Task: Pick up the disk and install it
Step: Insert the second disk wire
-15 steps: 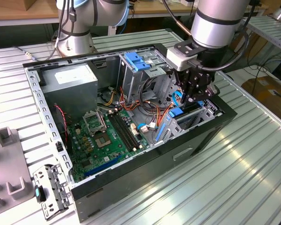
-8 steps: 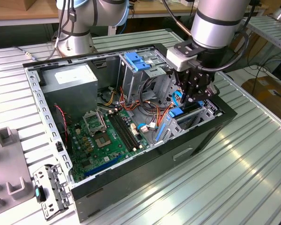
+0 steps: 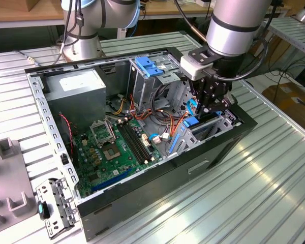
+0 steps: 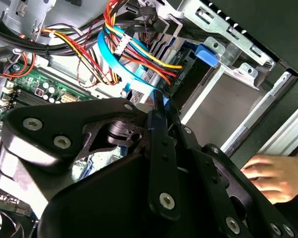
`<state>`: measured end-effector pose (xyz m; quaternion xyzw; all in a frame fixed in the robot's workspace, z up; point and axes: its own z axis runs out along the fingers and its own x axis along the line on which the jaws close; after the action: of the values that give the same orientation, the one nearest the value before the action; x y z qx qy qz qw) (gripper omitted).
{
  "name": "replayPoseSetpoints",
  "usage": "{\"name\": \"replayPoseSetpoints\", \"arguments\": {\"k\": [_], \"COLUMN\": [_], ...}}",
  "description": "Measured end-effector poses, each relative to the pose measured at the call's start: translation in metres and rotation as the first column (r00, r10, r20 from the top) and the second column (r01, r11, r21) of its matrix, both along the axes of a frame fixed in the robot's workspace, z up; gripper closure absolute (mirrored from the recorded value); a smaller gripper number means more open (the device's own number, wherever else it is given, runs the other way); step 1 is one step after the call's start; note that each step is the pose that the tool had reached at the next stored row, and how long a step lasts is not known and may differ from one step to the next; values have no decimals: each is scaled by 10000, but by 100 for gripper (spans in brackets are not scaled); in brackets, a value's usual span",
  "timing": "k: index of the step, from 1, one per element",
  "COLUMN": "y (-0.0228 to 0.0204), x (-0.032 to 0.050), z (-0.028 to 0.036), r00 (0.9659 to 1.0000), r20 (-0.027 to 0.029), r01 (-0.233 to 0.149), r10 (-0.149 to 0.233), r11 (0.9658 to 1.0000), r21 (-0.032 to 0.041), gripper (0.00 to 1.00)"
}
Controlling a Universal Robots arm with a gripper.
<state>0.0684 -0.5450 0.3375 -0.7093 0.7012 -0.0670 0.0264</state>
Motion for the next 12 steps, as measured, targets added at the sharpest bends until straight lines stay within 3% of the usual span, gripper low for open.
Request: {"name": "replayPoseSetpoints", "arguments": {"k": [2,4,6,8,12], "y": [0,0,0,0,0], "x": [0,0,0,0,0], "z": [93,159,162,164,168], "r00": [10000,10000,10000,10000,10000], "r20": [0,-1,-1,-1,-1], "r01": [0,0,0,0,1], "r10": [0,0,0,0,-1], "r11": [10000,10000,10000,10000,10000], "r21": [0,-3,-1,-2,-2], "gripper": [76,76,78,89,89]}}
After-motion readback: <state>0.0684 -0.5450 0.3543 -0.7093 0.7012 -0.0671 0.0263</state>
